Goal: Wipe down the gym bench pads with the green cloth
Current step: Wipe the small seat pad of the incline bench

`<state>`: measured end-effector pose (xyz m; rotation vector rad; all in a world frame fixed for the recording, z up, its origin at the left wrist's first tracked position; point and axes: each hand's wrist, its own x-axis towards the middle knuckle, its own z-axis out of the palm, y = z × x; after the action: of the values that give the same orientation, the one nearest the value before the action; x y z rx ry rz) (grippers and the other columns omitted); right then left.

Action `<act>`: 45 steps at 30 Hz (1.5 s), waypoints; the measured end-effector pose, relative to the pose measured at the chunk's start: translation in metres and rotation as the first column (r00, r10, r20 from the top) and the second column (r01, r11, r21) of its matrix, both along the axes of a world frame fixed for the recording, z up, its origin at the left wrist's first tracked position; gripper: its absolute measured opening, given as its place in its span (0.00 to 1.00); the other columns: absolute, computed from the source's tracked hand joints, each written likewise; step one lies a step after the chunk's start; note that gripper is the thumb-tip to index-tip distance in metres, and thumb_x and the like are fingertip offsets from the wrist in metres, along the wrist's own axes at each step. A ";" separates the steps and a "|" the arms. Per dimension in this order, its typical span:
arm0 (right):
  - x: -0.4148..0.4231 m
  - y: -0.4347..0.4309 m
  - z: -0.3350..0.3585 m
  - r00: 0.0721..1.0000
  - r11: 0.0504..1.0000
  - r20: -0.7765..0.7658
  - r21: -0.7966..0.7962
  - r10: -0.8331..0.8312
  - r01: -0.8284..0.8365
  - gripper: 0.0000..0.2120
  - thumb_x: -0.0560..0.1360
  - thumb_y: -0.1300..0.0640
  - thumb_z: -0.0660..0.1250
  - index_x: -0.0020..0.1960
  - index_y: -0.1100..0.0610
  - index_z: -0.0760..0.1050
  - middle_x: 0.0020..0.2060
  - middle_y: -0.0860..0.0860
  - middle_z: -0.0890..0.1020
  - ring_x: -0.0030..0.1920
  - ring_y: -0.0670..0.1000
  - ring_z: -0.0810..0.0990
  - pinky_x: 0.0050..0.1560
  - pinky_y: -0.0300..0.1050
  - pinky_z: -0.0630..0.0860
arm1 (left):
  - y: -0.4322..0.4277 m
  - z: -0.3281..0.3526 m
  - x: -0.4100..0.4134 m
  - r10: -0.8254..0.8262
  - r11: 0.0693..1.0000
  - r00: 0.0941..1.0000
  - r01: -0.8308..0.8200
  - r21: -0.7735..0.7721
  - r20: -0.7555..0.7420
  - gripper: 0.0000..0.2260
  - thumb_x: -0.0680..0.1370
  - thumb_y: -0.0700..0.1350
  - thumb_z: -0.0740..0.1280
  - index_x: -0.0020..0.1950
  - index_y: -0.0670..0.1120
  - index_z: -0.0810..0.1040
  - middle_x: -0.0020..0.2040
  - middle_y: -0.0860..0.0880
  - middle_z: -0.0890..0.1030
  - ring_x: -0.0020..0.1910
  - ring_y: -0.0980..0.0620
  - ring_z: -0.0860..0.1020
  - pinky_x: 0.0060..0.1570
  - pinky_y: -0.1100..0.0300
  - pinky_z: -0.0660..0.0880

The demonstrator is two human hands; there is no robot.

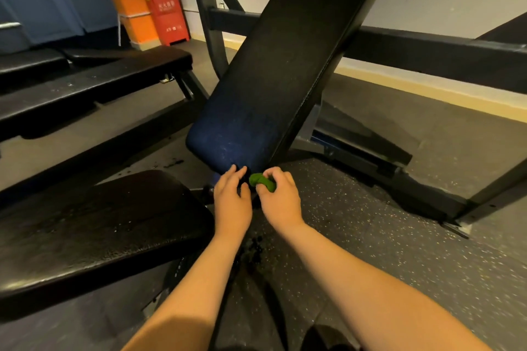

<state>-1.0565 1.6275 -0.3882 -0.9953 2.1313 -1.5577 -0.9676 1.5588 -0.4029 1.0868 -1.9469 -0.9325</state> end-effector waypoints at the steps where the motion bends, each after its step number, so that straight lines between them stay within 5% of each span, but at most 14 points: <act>1: -0.001 0.002 0.001 1.000 0.999 -0.007 -0.024 -0.021 0.020 0.07 0.78 0.57 0.66 0.54 0.48 0.74 0.53 0.47 0.72 0.48 0.45 0.75 0.52 0.47 0.76 | 0.003 -0.003 0.003 -0.016 1.000 1.000 0.017 -0.012 0.019 0.19 0.83 0.41 0.62 0.74 0.52 0.71 0.77 0.51 0.65 0.77 0.52 0.61 0.77 0.51 0.60; 4: 0.006 -0.001 0.002 0.988 0.984 0.074 -0.104 -0.134 0.141 0.08 0.79 0.59 0.65 0.56 0.49 0.72 0.56 0.48 0.70 0.49 0.43 0.74 0.49 0.38 0.72 | 0.014 -0.003 0.008 -0.087 0.995 0.996 0.085 0.052 0.029 0.21 0.84 0.42 0.60 0.77 0.54 0.66 0.80 0.55 0.59 0.79 0.57 0.54 0.72 0.64 0.54; 8: 0.034 -0.011 -0.007 0.979 0.982 0.095 -0.033 -0.183 0.187 0.08 0.78 0.60 0.64 0.53 0.49 0.70 0.53 0.48 0.69 0.46 0.46 0.75 0.49 0.48 0.76 | 0.017 0.005 0.021 -0.123 0.970 0.990 0.134 0.203 -0.065 0.18 0.85 0.44 0.59 0.75 0.55 0.70 0.79 0.57 0.60 0.78 0.59 0.57 0.70 0.64 0.58; 12: 0.052 -0.002 -0.019 0.975 0.999 0.221 -0.047 0.011 -0.001 0.07 0.78 0.59 0.65 0.48 0.47 0.76 0.47 0.48 0.79 0.46 0.48 0.80 0.51 0.53 0.79 | 0.018 0.005 0.037 -0.115 0.932 0.980 0.163 0.324 -0.164 0.18 0.85 0.41 0.57 0.72 0.54 0.73 0.77 0.55 0.66 0.75 0.58 0.63 0.69 0.64 0.62; 17: 0.056 -0.011 0.001 0.958 0.980 0.263 -0.185 0.117 -0.068 0.08 0.80 0.60 0.64 0.53 0.48 0.77 0.44 0.46 0.82 0.45 0.42 0.81 0.43 0.34 0.77 | 0.007 0.023 0.038 -0.007 0.894 0.973 0.108 0.434 -0.229 0.18 0.84 0.48 0.60 0.75 0.56 0.69 0.69 0.53 0.73 0.65 0.55 0.74 0.63 0.57 0.73; 20: 0.050 -0.028 0.018 0.938 0.954 0.250 -0.240 0.239 -0.180 0.09 0.81 0.60 0.62 0.56 0.48 0.77 0.49 0.45 0.83 0.50 0.41 0.81 0.48 0.33 0.76 | -0.009 0.034 0.035 0.059 0.883 0.969 0.062 0.465 -0.242 0.19 0.81 0.59 0.60 0.71 0.60 0.70 0.66 0.53 0.75 0.63 0.53 0.74 0.65 0.52 0.73; 24: 0.033 -0.052 0.036 0.918 0.921 0.090 -0.080 0.387 -0.381 0.11 0.83 0.56 0.59 0.62 0.47 0.75 0.54 0.44 0.81 0.55 0.40 0.79 0.58 0.41 0.75 | -0.032 0.043 0.034 0.176 0.795 0.943 0.032 0.606 -0.282 0.13 0.84 0.57 0.58 0.67 0.58 0.68 0.58 0.51 0.78 0.53 0.53 0.78 0.48 0.55 0.77; 27: 0.019 -0.069 0.044 0.860 0.861 -0.115 0.191 0.497 -0.472 0.15 0.82 0.54 0.59 0.66 0.45 0.74 0.60 0.49 0.76 0.61 0.46 0.74 0.65 0.48 0.71 | -0.047 0.040 0.034 0.244 0.711 0.894 0.099 0.696 -0.375 0.09 0.85 0.51 0.58 0.65 0.58 0.70 0.59 0.48 0.79 0.55 0.48 0.80 0.53 0.46 0.81; 29: 0.008 -0.080 0.046 0.735 0.850 -0.444 0.382 0.512 -0.362 0.17 0.81 0.50 0.59 0.70 0.45 0.72 0.67 0.50 0.72 0.67 0.51 0.67 0.70 0.50 0.63 | -0.061 0.036 0.032 0.272 0.737 0.875 0.078 0.671 -0.401 0.08 0.85 0.47 0.58 0.62 0.57 0.72 0.59 0.48 0.80 0.55 0.48 0.81 0.49 0.49 0.82; 32: -0.015 -0.090 0.044 0.519 0.921 -0.766 0.368 0.379 -0.129 0.19 0.81 0.45 0.57 0.69 0.47 0.75 0.72 0.46 0.71 0.72 0.53 0.63 0.72 0.54 0.55 | -0.087 0.034 0.032 0.386 0.778 0.818 -0.042 0.626 -0.426 0.08 0.84 0.44 0.60 0.56 0.57 0.73 0.56 0.48 0.80 0.52 0.50 0.81 0.45 0.53 0.80; 36: -0.018 -0.095 0.027 0.326 0.909 -0.864 0.415 0.383 0.031 0.19 0.79 0.46 0.58 0.68 0.48 0.75 0.70 0.48 0.73 0.73 0.54 0.65 0.74 0.60 0.56 | -0.127 0.030 0.033 0.563 0.766 0.719 -0.268 0.584 -0.408 0.10 0.84 0.41 0.61 0.58 0.56 0.74 0.57 0.48 0.79 0.54 0.48 0.80 0.51 0.54 0.80; 38: -0.015 -0.097 0.027 0.315 0.905 -0.867 0.423 0.387 0.051 0.20 0.79 0.46 0.57 0.69 0.48 0.73 0.71 0.48 0.73 0.73 0.55 0.64 0.74 0.62 0.56 | -0.139 0.030 0.029 0.610 0.737 0.675 -0.289 0.611 -0.416 0.12 0.83 0.40 0.61 0.65 0.52 0.74 0.60 0.48 0.78 0.56 0.50 0.78 0.47 0.62 0.76; 42: -0.015 -0.096 0.024 0.289 0.911 -0.882 0.407 0.373 0.065 0.20 0.79 0.46 0.58 0.68 0.48 0.74 0.71 0.48 0.73 0.74 0.55 0.64 0.75 0.61 0.56 | -0.152 0.032 0.012 0.651 0.678 0.629 -0.230 0.698 -0.425 0.15 0.84 0.41 0.60 0.69 0.53 0.72 0.64 0.48 0.76 0.61 0.48 0.77 0.62 0.53 0.76; 45: -0.016 -0.096 0.021 0.282 0.921 -0.890 0.387 0.358 0.051 0.20 0.78 0.46 0.59 0.67 0.48 0.75 0.69 0.47 0.75 0.73 0.54 0.66 0.75 0.61 0.57 | -0.154 0.032 -0.002 0.575 0.699 0.698 -0.148 0.700 -0.427 0.15 0.83 0.45 0.61 0.70 0.54 0.70 0.66 0.47 0.75 0.63 0.47 0.75 0.67 0.47 0.73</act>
<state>-1.0725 1.5311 -0.3668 -2.3193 2.6722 -0.2729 -0.9699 1.4043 -0.3714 1.2577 -0.7945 -1.5059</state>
